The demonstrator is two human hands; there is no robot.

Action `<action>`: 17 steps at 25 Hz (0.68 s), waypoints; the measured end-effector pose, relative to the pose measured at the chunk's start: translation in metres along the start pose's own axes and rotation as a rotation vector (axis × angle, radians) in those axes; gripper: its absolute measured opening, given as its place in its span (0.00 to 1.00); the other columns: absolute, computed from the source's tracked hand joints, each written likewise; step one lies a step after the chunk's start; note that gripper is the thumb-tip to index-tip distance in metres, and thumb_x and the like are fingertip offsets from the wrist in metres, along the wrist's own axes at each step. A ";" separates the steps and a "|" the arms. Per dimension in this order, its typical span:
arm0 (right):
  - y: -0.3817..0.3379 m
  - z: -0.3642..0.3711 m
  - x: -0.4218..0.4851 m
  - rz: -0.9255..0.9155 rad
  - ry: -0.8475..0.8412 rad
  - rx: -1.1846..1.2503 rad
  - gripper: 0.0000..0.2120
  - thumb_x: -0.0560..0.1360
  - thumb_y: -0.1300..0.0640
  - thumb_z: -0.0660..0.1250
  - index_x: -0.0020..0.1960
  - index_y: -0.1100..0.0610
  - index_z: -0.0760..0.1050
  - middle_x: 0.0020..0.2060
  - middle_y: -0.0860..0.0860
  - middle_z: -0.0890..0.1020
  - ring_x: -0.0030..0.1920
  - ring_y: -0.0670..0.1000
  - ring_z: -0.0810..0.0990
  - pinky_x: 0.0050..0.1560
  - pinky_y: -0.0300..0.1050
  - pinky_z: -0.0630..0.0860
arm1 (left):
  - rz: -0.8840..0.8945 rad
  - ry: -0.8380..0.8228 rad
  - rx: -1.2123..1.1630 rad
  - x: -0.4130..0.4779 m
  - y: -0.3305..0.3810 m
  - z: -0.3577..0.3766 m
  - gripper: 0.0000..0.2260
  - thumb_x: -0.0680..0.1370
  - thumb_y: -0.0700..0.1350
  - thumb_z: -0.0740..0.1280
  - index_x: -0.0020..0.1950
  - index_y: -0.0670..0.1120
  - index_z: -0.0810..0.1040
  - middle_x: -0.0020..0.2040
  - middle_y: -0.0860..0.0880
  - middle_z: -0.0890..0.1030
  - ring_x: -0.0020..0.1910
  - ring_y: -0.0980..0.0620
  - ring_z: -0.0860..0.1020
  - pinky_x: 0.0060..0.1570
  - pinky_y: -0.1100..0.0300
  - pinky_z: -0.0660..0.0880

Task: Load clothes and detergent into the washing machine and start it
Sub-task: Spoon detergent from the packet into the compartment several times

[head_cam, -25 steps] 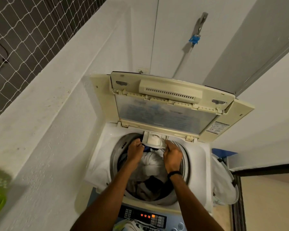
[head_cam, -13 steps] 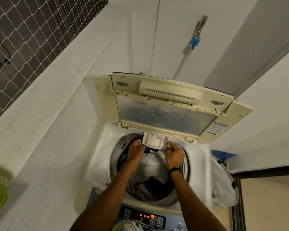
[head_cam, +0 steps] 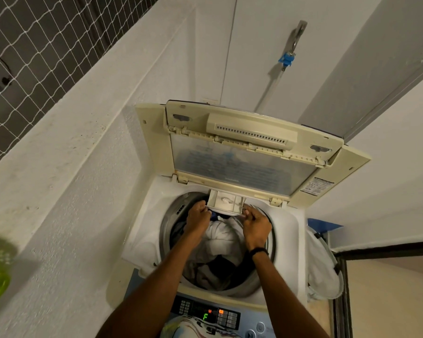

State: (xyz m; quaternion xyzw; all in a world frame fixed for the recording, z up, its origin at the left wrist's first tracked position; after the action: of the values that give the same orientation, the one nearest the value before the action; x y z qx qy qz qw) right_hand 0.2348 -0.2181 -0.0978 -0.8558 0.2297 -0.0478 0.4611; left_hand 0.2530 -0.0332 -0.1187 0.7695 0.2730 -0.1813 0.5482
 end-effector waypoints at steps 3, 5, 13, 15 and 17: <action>-0.007 -0.005 -0.012 -0.151 0.020 -0.077 0.18 0.72 0.71 0.67 0.57 0.58 0.83 0.51 0.54 0.86 0.51 0.54 0.83 0.58 0.51 0.80 | 0.027 0.016 -0.008 -0.008 0.004 -0.003 0.19 0.77 0.38 0.63 0.69 0.39 0.73 0.69 0.42 0.76 0.67 0.42 0.74 0.68 0.49 0.70; -0.008 -0.005 -0.018 -0.195 0.029 -0.102 0.19 0.71 0.71 0.66 0.58 0.57 0.82 0.53 0.53 0.85 0.53 0.54 0.83 0.59 0.52 0.79 | 0.026 0.031 -0.028 -0.014 0.007 -0.006 0.18 0.78 0.38 0.63 0.67 0.38 0.74 0.67 0.40 0.76 0.66 0.42 0.75 0.66 0.53 0.70; -0.020 -0.023 -0.041 0.345 0.145 0.205 0.12 0.69 0.61 0.66 0.48 0.55 0.86 0.39 0.53 0.87 0.43 0.55 0.84 0.47 0.48 0.81 | 0.069 0.060 -0.159 -0.055 0.021 -0.040 0.22 0.77 0.37 0.65 0.72 0.41 0.72 0.70 0.44 0.75 0.68 0.47 0.74 0.68 0.57 0.70; -0.034 -0.024 -0.046 0.517 0.088 0.475 0.10 0.67 0.66 0.65 0.43 0.62 0.84 0.36 0.54 0.85 0.37 0.53 0.82 0.43 0.45 0.80 | 0.111 0.094 -0.180 -0.072 0.030 -0.059 0.21 0.77 0.38 0.65 0.71 0.42 0.73 0.69 0.45 0.76 0.66 0.47 0.75 0.67 0.56 0.71; -0.062 -0.023 -0.057 0.613 -0.016 0.769 0.09 0.70 0.71 0.64 0.46 0.66 0.81 0.40 0.58 0.83 0.36 0.52 0.81 0.46 0.45 0.81 | 0.181 0.122 -0.237 -0.095 0.041 -0.083 0.19 0.77 0.39 0.65 0.69 0.44 0.75 0.66 0.46 0.79 0.62 0.50 0.77 0.61 0.58 0.74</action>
State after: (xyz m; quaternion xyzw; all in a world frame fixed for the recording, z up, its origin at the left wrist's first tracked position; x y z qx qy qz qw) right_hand 0.1992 -0.1816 -0.0275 -0.5172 0.4330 0.0152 0.7381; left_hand 0.2026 0.0142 -0.0054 0.7304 0.2546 -0.0507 0.6317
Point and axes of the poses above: each hand's wrist, its own x-axis towards the middle knuckle, its own z-axis out of the palm, y = z × x, the point moved 3 cm from there along x, towards the middle knuckle
